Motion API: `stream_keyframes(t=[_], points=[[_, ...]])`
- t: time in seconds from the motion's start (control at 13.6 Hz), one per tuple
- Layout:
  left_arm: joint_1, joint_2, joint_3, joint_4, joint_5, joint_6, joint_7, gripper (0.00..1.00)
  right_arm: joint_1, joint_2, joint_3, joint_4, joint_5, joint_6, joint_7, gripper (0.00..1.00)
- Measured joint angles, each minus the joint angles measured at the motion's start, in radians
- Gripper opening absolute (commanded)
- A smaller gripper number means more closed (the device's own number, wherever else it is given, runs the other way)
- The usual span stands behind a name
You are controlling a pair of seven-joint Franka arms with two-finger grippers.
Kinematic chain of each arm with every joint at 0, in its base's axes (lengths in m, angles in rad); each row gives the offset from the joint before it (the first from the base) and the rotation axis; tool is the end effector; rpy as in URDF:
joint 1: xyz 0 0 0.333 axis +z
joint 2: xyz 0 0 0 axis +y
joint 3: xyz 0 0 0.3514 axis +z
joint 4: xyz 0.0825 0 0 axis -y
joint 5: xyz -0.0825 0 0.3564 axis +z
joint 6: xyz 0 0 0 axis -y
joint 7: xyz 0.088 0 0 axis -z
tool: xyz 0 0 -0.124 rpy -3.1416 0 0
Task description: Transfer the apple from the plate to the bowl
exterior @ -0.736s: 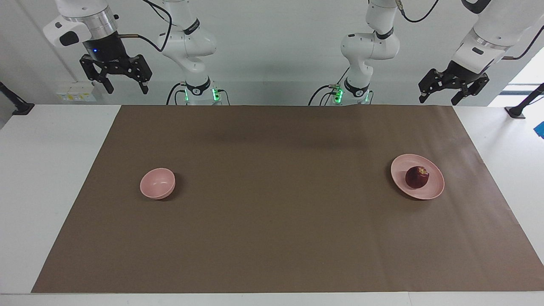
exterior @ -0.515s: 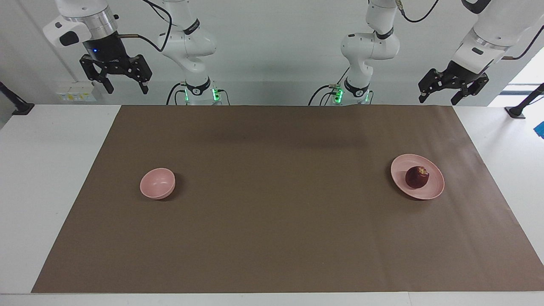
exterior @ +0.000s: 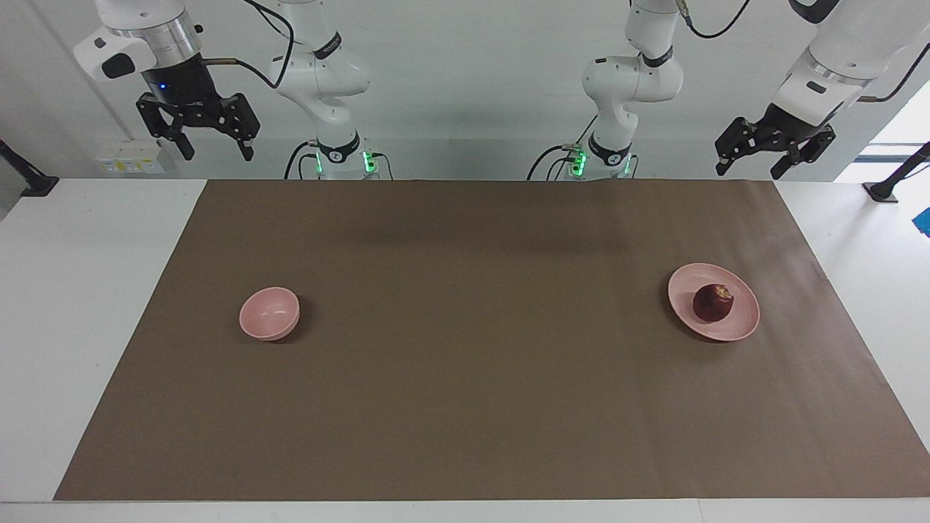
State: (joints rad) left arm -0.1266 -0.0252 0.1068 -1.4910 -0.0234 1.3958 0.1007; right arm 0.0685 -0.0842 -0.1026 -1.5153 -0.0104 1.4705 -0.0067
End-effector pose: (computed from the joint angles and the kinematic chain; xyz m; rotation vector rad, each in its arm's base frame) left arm 0.4984 -0.0122 0.6759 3.1051 -0.1926 -0.1074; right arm 0.4866 -0.0210 0.7007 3.1382 -0.0446 0.0611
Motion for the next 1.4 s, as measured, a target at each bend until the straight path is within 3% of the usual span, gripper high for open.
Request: stream_keyframes(t=[0.44,0.81,1.4], points=[[0.001,0.0,0.002,0.0,0.0,0.005,0.005,1.0,0.0,0.0,0.0,0.0,0.0,0.0,0.0,1.0],[0.023,0.003,0.018,-0.01,0.005,0.024,0.122,1.0,0.0,0.0,0.0,0.0,0.0,0.0,0.0,1.0],[0.083,0.022,0.026,-0.227,0.006,0.274,0.253,1.0,0.0,0.0,0.0,0.0,0.0,0.0,0.0,1.0]])
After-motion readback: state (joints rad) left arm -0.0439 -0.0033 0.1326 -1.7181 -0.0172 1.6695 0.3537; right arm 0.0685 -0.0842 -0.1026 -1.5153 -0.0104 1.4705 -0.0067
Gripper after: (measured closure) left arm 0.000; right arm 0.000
